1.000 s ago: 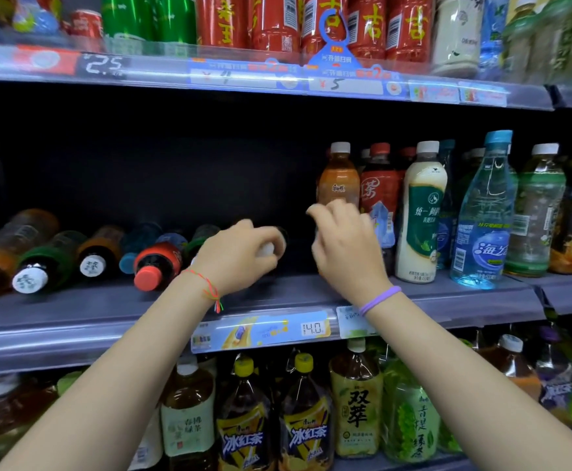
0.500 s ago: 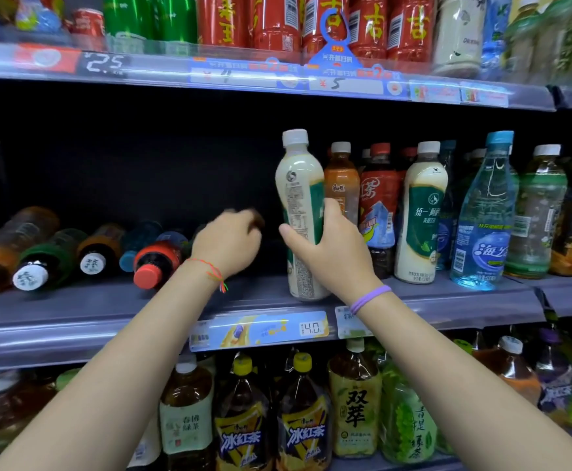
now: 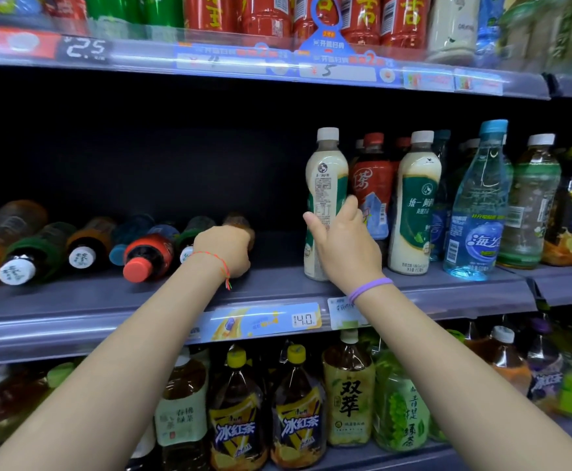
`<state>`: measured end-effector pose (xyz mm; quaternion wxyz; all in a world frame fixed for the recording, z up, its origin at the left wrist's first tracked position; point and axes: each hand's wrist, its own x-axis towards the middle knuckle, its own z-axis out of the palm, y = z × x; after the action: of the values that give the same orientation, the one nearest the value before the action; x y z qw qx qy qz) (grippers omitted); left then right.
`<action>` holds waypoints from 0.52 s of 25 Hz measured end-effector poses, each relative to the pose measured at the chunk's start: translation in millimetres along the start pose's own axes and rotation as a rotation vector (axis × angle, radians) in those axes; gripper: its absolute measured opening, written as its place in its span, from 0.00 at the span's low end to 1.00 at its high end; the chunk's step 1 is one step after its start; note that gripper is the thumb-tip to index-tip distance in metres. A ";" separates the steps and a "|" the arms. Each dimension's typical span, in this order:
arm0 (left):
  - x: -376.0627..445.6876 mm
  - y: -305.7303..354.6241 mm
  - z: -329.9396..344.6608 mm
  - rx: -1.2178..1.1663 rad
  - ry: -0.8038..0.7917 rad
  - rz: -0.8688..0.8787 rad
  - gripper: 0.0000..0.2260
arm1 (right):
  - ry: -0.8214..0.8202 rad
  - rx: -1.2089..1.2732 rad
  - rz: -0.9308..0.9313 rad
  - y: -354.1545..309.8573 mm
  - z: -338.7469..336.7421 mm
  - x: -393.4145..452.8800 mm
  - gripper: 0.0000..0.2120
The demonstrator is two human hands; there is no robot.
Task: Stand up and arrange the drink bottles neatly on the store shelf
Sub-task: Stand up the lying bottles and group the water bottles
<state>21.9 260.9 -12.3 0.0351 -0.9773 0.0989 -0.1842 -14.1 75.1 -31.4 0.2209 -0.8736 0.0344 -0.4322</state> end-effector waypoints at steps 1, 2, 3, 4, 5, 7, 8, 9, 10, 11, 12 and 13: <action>-2.2 0.1 -4.3 -0.027 0.015 0.022 0.10 | -0.019 -0.033 0.033 0.7 -0.9 1.0 0.37; -5.0 -0.3 -8.4 -0.061 0.022 0.045 0.09 | -0.001 -0.110 0.048 -0.5 -3.0 2.3 0.36; -9.0 -0.6 -12.2 -0.096 0.023 0.066 0.09 | 0.062 -0.208 0.032 -2.2 -5.6 2.2 0.34; -14.1 -1.5 -14.9 -0.132 0.034 0.083 0.09 | 0.150 -0.271 -0.026 -4.7 -8.1 0.5 0.32; -19.9 -2.0 -16.9 -0.169 0.065 0.097 0.09 | 0.246 -0.268 -0.123 -9.0 -10.6 -2.2 0.29; -32.0 -2.9 -21.9 -0.261 0.200 0.120 0.08 | 0.359 -0.106 -0.395 -16.7 -9.0 -7.8 0.22; -38.1 -3.7 -26.5 -0.309 0.300 0.133 0.08 | 0.307 0.019 -0.500 -21.0 -5.9 -11.0 0.20; -44.3 -5.0 -33.6 -0.366 0.407 0.148 0.09 | 0.191 0.142 -0.530 -26.5 -0.7 -13.3 0.20; -50.5 -6.0 -42.2 -0.444 0.511 0.178 0.10 | 0.038 0.253 -0.502 -33.4 3.9 -15.3 0.24; -56.9 -6.8 -51.0 -0.531 0.607 0.232 0.11 | -0.101 0.338 -0.454 -39.5 7.1 -16.8 0.30; -63.2 -7.0 -59.4 -0.608 0.695 0.299 0.11 | -0.182 0.412 -0.403 -44.4 10.0 -17.7 0.35; -68.7 -6.7 -67.0 -0.665 0.777 0.359 0.10 | -0.200 0.480 -0.360 -49.7 10.2 -19.1 0.36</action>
<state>-64.2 279.4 26.3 -0.2844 -0.7634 0.3231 -0.4816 -24.6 128.2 -30.3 0.3432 -0.8268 -0.2455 -0.3719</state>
